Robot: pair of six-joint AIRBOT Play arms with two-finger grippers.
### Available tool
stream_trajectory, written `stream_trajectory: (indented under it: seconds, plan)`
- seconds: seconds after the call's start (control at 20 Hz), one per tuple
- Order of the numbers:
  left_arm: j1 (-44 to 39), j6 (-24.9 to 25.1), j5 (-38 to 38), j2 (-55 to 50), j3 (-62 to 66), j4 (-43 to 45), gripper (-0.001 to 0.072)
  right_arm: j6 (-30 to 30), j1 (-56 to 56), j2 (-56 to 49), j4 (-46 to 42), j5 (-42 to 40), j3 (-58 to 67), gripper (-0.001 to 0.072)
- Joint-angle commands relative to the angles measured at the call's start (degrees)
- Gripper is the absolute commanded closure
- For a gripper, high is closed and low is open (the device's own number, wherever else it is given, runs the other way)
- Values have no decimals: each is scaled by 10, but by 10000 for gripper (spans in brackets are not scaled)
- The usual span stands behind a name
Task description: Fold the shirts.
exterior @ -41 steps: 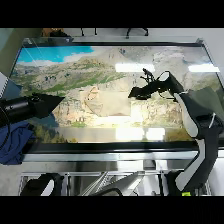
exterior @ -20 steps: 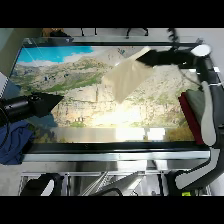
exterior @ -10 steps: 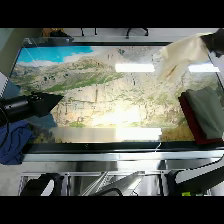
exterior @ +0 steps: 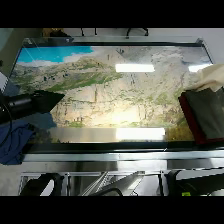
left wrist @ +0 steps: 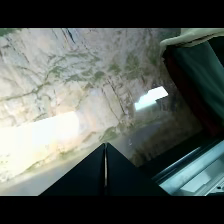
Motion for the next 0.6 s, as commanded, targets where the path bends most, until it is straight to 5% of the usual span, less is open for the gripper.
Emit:
stream_trajectory:
  seconds: [0.0,0.25,0.45,0.5,0.55]
  plan:
    - [0,0,-23,-26,0,-1,694,91,-37,38,-134,129,-2,694]
    - [0,0,-20,-28,0,-1,695,47,-67,49,-260,292,-2,693]
    - [0,5,-18,-4,0,0,694,-27,-67,53,-328,318,-30,683]
    - [0,7,-19,2,0,0,695,-30,-67,53,-327,318,-43,581]
    - [0,9,-19,9,0,0,694,-33,-67,53,-327,318,-57,261]
